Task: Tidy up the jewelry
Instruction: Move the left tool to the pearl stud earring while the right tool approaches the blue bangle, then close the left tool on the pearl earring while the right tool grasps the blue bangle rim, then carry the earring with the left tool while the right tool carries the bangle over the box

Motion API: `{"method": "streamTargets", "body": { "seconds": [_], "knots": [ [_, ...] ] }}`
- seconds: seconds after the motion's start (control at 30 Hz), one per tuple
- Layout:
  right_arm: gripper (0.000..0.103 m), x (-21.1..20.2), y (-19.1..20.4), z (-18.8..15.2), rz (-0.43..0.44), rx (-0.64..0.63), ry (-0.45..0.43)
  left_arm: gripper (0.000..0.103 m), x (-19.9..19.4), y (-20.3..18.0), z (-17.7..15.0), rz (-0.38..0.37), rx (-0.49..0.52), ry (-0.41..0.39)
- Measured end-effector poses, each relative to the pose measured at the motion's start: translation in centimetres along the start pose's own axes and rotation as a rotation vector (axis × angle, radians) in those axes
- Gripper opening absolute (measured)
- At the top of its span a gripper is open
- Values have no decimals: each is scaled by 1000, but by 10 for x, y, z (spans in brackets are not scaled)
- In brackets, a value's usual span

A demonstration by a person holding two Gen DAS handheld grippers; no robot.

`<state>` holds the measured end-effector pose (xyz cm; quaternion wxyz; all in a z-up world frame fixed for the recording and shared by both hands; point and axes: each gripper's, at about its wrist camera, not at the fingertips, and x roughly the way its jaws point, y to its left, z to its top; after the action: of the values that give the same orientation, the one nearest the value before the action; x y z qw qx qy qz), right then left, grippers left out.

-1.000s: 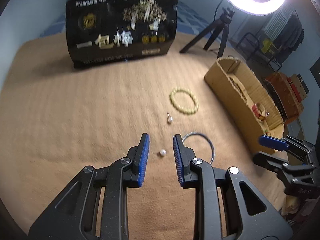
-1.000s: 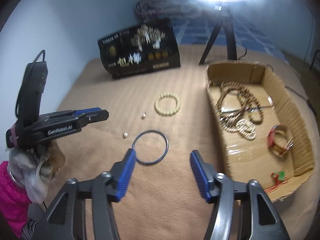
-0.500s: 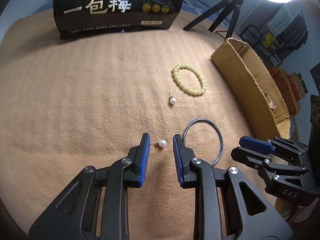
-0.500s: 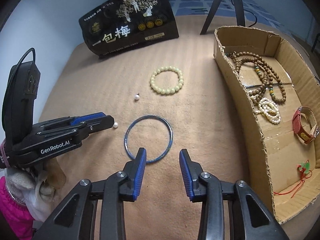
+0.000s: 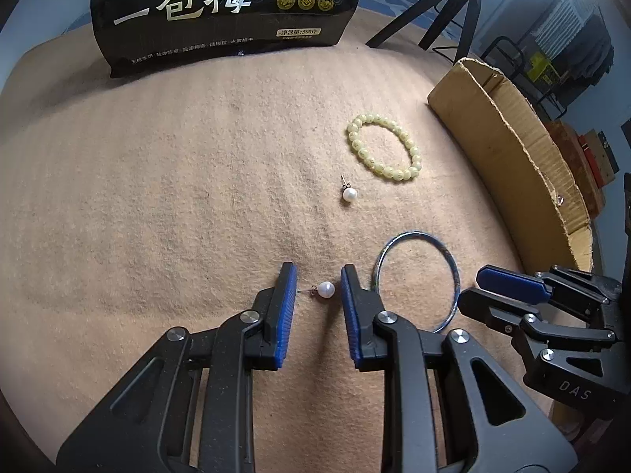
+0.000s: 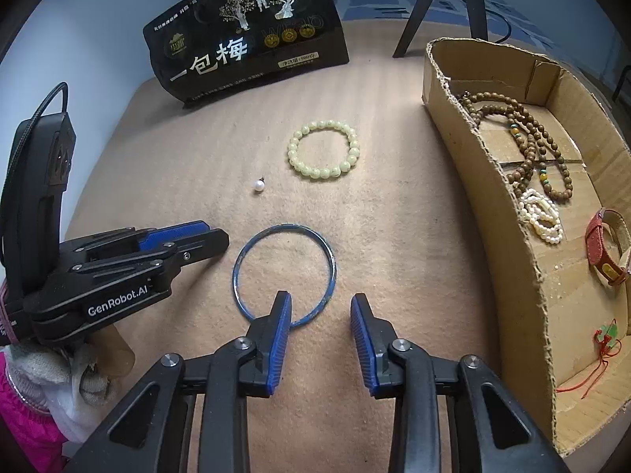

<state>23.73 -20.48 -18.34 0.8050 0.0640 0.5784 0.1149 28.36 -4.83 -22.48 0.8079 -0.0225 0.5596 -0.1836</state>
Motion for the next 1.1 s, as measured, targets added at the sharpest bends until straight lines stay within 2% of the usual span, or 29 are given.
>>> {"method": "streamTargets", "body": {
  "seconds": [0.2, 0.3, 0.37, 0.53, 0.8, 1.1],
  "knots": [
    [29, 11, 1, 1, -12, 7, 10, 17, 4, 0, 0, 4, 3, 1],
    [22, 17, 3, 0, -27, -1, 12, 17, 4, 0, 0, -1, 0, 0],
    [12, 20, 5, -1, -34, -7, 8, 17, 5, 0, 0, -3, -3, -1],
    [2, 20, 5, -2, -39, -11, -16, 16, -1, 6, -3, -10, -17, -4],
    [1, 8, 9, -9, -57, -27, -67, 16, -12, 11, -6, -1, -24, -18],
    [0, -24, 12, -10, -74, -51, -135, 16, -35, 6, -5, -4, -19, -53]
  ]
}}
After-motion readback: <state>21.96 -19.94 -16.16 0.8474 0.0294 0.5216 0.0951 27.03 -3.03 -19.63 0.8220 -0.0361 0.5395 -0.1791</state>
